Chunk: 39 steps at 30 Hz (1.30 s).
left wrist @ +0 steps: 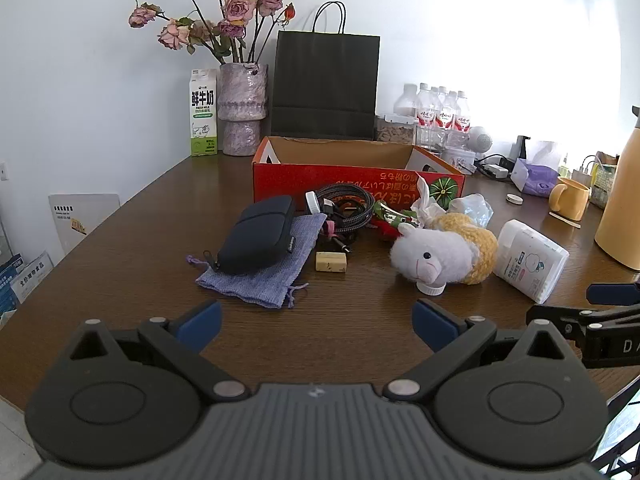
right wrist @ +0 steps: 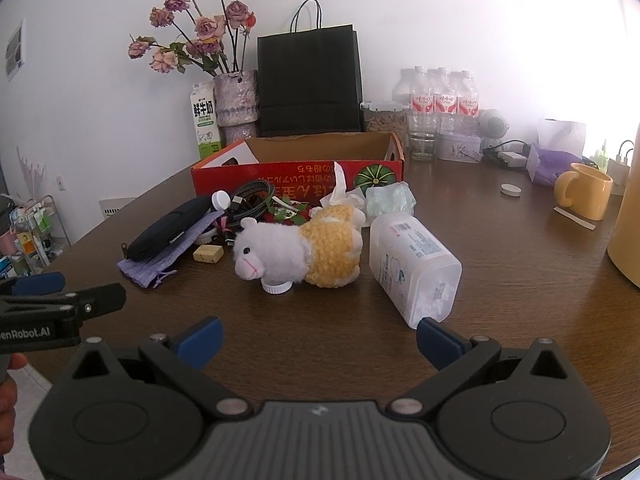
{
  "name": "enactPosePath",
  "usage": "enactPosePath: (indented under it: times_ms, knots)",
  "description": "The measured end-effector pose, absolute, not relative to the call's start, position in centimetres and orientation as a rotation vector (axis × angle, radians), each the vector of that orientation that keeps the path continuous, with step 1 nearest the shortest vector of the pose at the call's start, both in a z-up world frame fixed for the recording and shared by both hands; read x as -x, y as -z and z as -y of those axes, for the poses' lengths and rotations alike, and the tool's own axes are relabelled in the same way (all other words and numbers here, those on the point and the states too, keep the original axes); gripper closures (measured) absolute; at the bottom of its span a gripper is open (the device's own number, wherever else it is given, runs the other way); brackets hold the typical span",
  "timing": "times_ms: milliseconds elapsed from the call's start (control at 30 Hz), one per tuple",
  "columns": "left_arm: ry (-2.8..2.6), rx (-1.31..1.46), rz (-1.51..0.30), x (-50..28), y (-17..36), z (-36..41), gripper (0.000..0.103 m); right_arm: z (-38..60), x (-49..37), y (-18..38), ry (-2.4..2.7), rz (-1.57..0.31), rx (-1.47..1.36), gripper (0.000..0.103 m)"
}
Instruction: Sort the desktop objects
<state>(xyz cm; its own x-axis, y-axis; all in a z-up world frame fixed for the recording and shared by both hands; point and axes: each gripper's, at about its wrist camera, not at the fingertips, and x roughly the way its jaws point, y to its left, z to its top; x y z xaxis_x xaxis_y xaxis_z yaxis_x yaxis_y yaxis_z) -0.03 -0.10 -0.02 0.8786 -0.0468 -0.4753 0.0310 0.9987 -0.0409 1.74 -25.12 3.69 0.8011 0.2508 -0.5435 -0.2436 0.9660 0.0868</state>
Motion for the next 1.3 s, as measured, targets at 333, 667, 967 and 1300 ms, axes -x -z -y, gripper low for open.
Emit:
enactPosePath:
  times_ms: [333,667,967,1300]
  knots:
    - [0.04,0.03,-0.495,-0.05,-0.11,0.27,0.0,25.03,-1.81,-3.66,-0.265,-0.585,-0.012,0.0]
    - [0.041,0.03,-0.496,-0.11,-0.11,0.28,0.0,25.01,-1.83,-3.66,-0.265,-0.586,-0.014,0.0]
    - [0.041,0.03,-0.497,-0.09,-0.07,0.29,0.0,25.03,-1.85,-3.63,-0.265,-0.586,-0.013,0.0]
    - [0.039,0.031,-0.498,-0.12,0.08,0.3,0.0,25.04,-1.89,-3.46,-0.265,-0.589,-0.013,0.0]
